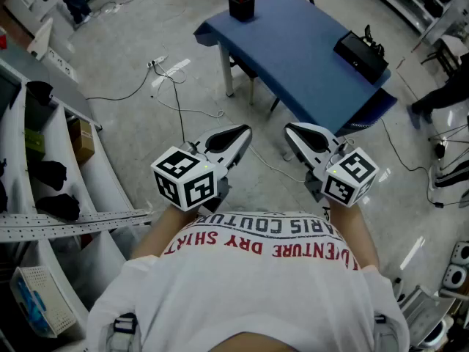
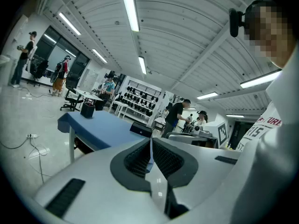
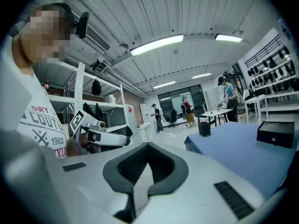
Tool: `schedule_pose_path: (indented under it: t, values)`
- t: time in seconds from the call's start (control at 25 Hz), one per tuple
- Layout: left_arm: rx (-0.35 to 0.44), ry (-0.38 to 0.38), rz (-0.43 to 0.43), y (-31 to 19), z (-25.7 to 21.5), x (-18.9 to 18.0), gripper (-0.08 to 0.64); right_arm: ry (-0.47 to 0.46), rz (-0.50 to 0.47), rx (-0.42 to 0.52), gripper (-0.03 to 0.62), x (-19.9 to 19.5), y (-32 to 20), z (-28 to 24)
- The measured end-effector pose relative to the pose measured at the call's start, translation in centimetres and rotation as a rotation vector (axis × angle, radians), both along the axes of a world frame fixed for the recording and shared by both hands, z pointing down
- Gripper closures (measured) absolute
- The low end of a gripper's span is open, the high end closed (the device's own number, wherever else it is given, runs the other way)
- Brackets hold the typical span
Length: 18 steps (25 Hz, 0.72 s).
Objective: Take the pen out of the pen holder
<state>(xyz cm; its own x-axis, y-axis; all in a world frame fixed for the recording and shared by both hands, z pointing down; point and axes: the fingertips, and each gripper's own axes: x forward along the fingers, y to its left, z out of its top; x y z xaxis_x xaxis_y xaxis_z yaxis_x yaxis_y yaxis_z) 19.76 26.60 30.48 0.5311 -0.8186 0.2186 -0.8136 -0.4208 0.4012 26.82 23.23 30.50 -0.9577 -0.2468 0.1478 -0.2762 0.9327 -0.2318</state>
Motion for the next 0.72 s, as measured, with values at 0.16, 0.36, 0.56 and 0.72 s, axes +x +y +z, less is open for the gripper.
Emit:
schedule_pose_path:
  t: [0.16,0.36,0.56,0.72]
  values:
    - [-0.005,0.000,-0.006,0.2,0.3,-0.8,0.522,0.008,0.013,-0.001,0.569,-0.5,0.0,0.2]
    - [0.001,-0.004,-0.002,-0.1,-0.1,-1.9,0.522,0.000,0.054,0.018,0.568,-1.2,-0.9,-0.4]
    - [0.005,-0.011,-0.003,-0.4,-0.2,-3.8,0.522,-0.016,0.063,0.038,0.476,-3.0,-1.3,-1.0]
    - [0.027,-0.015,-0.002,-0.4,-0.5,-5.7,0.522,-0.018,0.074,0.076,0.324,-4.7,-1.8,-1.6]
